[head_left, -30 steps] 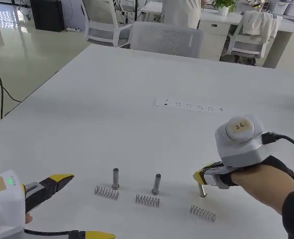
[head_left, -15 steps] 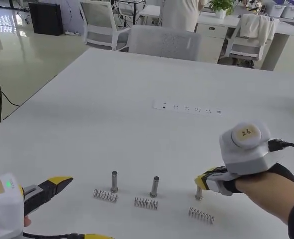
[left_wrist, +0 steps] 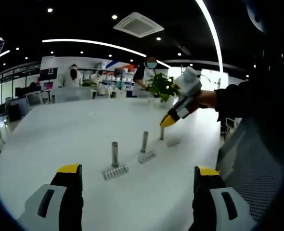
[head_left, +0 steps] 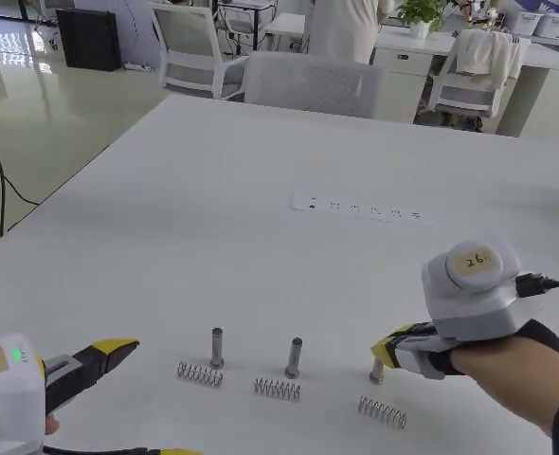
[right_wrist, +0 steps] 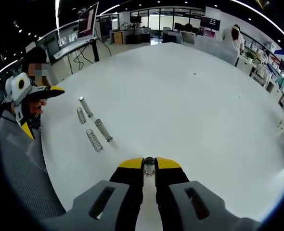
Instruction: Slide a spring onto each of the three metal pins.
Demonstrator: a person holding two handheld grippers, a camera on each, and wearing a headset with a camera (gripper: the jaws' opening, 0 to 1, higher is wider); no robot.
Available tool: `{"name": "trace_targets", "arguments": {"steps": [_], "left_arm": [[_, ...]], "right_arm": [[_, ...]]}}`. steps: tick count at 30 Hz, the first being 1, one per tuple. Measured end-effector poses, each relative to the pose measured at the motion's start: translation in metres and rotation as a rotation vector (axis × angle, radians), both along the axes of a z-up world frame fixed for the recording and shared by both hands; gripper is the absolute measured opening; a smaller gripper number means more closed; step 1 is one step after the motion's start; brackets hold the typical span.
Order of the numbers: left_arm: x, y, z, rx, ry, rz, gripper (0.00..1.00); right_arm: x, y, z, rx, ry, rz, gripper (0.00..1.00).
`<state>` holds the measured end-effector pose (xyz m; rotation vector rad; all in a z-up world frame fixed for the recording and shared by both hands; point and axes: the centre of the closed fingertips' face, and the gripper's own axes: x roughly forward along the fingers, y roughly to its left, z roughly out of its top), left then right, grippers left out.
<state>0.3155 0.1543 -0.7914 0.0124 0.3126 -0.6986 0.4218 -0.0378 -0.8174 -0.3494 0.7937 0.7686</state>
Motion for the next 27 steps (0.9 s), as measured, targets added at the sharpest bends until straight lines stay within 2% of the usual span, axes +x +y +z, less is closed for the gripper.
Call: {"name": "trace_targets", "arguments": {"steps": [17,27], "left_arm": [[0.0,-0.002,-0.001,-0.003,0.002,-0.004,0.93],[0.0,-0.003,-0.001,-0.003,0.002,-0.005,0.93]], "right_arm": [[0.0,-0.002,0.001,0.006,-0.014,0.005,0.07],[0.0,-0.003,0.011,0.017,-0.048,0.01,0.12]]}}
